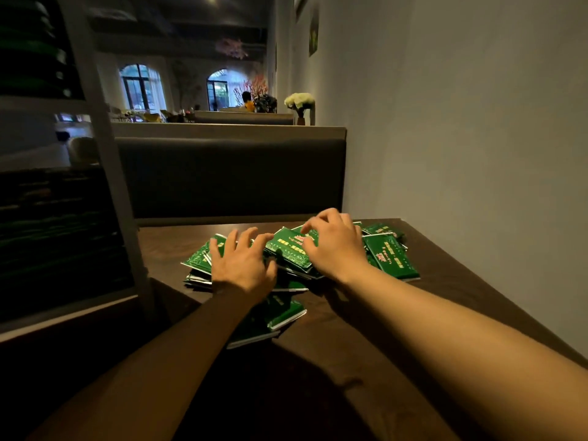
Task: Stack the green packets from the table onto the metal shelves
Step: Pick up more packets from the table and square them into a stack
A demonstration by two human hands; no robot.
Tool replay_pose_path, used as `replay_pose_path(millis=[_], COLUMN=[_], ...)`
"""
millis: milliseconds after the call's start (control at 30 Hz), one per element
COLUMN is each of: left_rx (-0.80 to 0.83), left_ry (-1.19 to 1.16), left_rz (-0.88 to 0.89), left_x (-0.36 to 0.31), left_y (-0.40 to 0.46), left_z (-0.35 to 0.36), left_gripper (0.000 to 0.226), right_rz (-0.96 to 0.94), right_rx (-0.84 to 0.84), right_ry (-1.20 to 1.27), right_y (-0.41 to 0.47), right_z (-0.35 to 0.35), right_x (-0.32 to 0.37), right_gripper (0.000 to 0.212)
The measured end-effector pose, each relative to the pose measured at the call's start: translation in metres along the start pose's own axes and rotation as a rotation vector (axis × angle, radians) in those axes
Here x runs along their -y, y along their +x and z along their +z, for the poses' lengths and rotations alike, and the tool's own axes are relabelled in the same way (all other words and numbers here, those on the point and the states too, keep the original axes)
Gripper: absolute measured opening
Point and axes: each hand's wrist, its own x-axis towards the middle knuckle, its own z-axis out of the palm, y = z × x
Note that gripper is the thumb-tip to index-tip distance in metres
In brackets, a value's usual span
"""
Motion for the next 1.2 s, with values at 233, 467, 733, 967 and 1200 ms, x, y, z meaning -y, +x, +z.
replay_pose_path(millis=[233, 467, 733, 967, 1200], left_rx=[0.260, 0.286, 0.384, 0.215, 0.031], left_ry=[0.043, 0.036, -0.143, -0.181, -0.287], left_rz=[-0.057, -0.078, -0.112, -0.041, -0.052], left_x=[0.010, 0.004, -0.024, -0.031, -0.031], left_y=[0.014, -0.008, -0.067, -0.090, -0.094], left_z=[0.019, 0.019, -0.002, -0.012, -0.015], left_gripper=[0.060, 0.062, 0.063, 0.044, 0.033], right_rz=[0.089, 0.109, 0.156, 0.218, 0.244], right_rx=[0.449, 0.475, 0.451, 0.489, 0.534], right_ry=[-0.093, -0.039, 0.025, 0.040, 0.000], right_y=[0.035, 0.008, -0.063, -0.105, -0.101], right_z=[0.032, 0.036, 0.008, -0.021, -0.045], right_x=[-0.004, -0.009, -0.011, 0.003, 0.022], right_gripper=[0.053, 0.059, 0.058, 0.058, 0.075])
